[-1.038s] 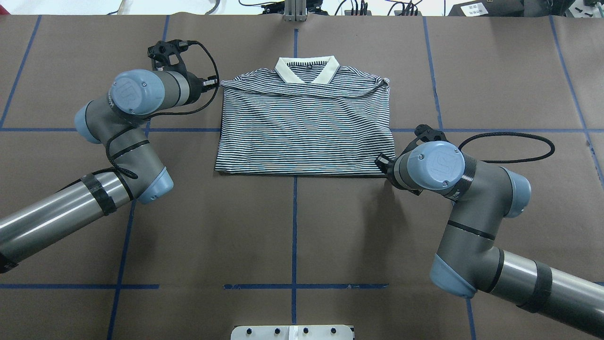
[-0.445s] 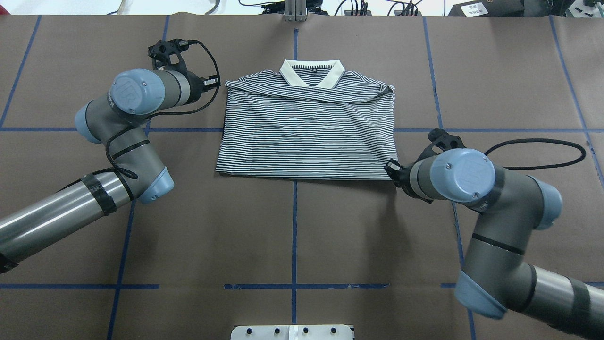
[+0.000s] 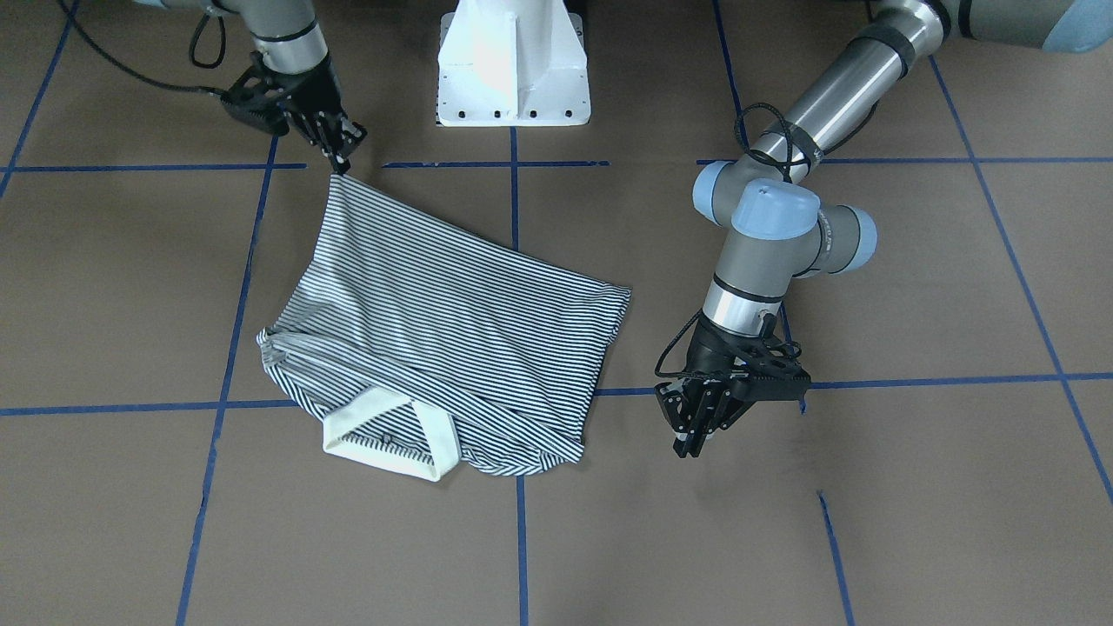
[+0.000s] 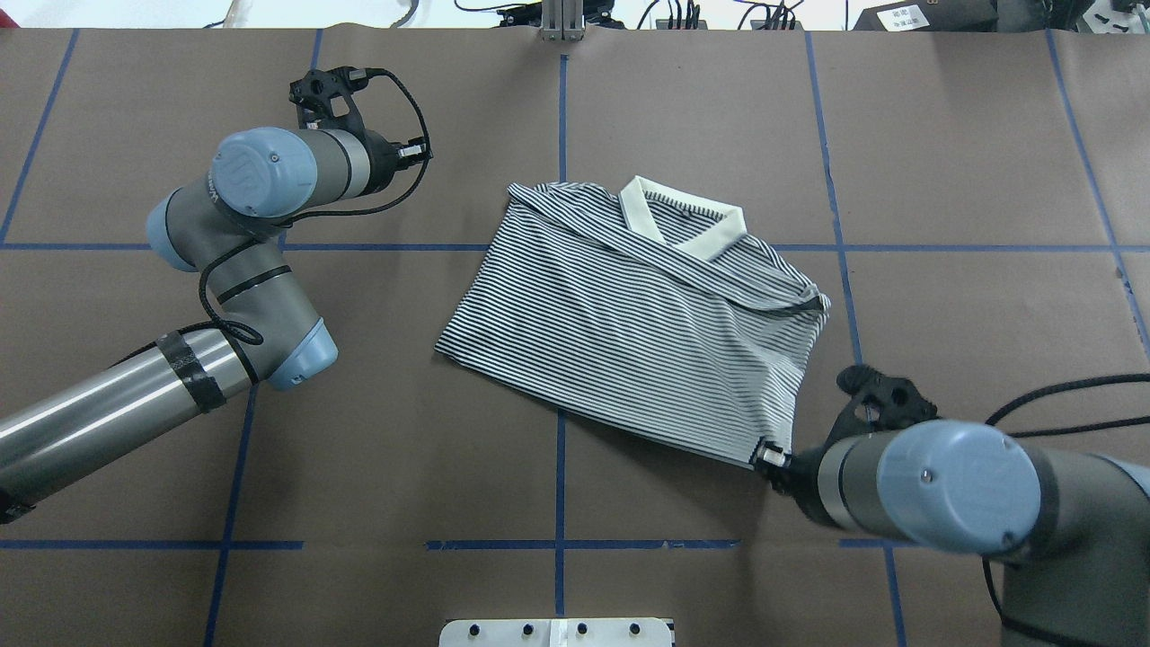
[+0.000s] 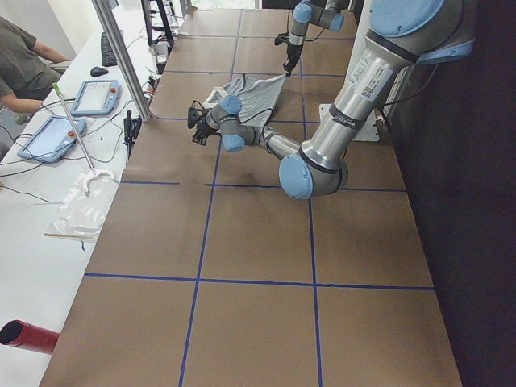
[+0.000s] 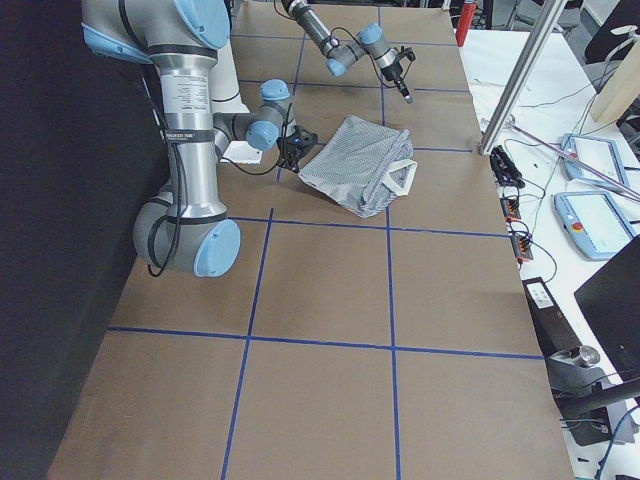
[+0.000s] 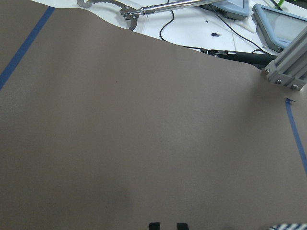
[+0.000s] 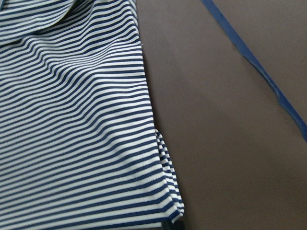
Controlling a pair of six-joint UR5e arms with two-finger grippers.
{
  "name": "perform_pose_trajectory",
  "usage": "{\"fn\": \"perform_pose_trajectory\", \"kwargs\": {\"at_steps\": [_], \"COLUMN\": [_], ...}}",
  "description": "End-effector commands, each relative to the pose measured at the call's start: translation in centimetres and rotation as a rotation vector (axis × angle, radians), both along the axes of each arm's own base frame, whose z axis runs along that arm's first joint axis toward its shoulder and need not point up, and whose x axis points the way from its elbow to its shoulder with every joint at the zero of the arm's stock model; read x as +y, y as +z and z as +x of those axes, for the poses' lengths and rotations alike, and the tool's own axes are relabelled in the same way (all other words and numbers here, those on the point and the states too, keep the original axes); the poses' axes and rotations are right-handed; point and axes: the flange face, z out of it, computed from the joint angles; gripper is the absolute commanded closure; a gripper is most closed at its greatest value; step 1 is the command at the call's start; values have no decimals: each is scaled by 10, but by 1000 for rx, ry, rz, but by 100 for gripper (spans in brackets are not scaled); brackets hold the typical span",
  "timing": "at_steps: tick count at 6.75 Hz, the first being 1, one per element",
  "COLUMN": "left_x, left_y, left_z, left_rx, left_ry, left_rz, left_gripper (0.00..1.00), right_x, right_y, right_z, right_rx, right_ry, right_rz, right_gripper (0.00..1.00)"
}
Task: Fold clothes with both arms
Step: 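Drag the shirt with the right gripper toward the robot and away from the left arm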
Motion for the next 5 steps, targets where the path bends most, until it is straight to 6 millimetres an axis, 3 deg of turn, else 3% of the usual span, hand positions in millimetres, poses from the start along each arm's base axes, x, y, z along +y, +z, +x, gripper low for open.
{"fn": "perform_pose_trajectory", "kwargs": {"at_steps": [1,2,3,4,5], "left_x": [19,32,54,86,131], "left_y": [-26,-35,-33,-48,-60], "left_z": [8,4,-15,-38,-48], "left_rx": [41,74,104,167,271], "left_ry": [44,97,147,205,268], "left_rz": [30,34,37,35,-44], "left_gripper": [76,76,76,76,66], "right_x": [126,154,160,147,115], "right_y": [-14,-9,2,4,-2], "right_z": [-11,-19,-29,-29,-22], "right_rx": [100,117,145,149,136], "right_ry": [-208,-267,-243,-210,-137], "right_rz": [-79,-78,-44,-38,-44], "right_gripper": [100,57,1,0,0]}}
